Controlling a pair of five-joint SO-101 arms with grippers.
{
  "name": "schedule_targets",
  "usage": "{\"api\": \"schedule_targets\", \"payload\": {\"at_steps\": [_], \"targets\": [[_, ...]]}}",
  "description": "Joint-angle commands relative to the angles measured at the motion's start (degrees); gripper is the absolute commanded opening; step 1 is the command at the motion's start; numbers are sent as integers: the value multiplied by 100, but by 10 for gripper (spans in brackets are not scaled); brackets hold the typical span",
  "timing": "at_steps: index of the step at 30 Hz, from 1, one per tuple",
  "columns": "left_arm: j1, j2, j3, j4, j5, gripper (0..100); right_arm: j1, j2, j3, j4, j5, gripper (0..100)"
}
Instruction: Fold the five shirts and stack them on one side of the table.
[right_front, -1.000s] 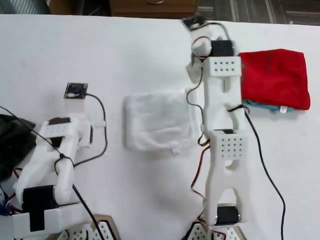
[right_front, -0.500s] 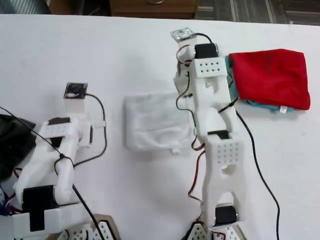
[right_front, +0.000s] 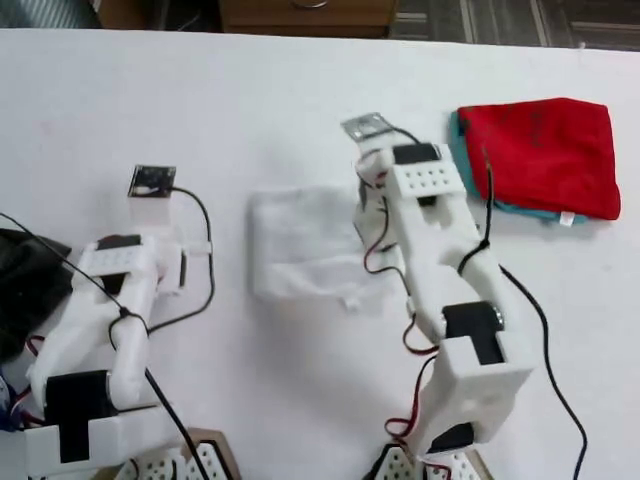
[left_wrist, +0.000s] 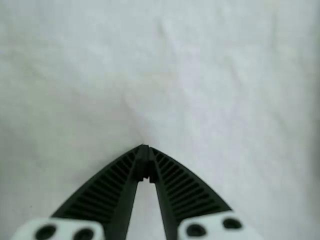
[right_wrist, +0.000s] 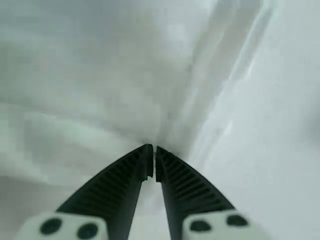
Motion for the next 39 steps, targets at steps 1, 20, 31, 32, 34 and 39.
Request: {"api": "schedule_targets", "payload": {"at_steps": [1, 20, 31, 32, 34, 39], "targets": [[-18, -220, -22, -70, -26, 25, 453, -391, 501, -576, 158, 18], [-18, -220, -22, -79, -26, 25, -22, -1297, -554, 303, -422, 236], [-18, -220, -22, -79, -26, 25, -101, 321, -651, -31, -615, 385], [-18, -220, -22, -79, -26, 25, -92, 479, -730, -40, -615, 385], [-18, -220, -22, -79, -26, 25, -101, 778, -941, -13, -615, 385], [-18, -220, -22, -79, -26, 25, -136, 1631, -1538, 180, -615, 385]]}}
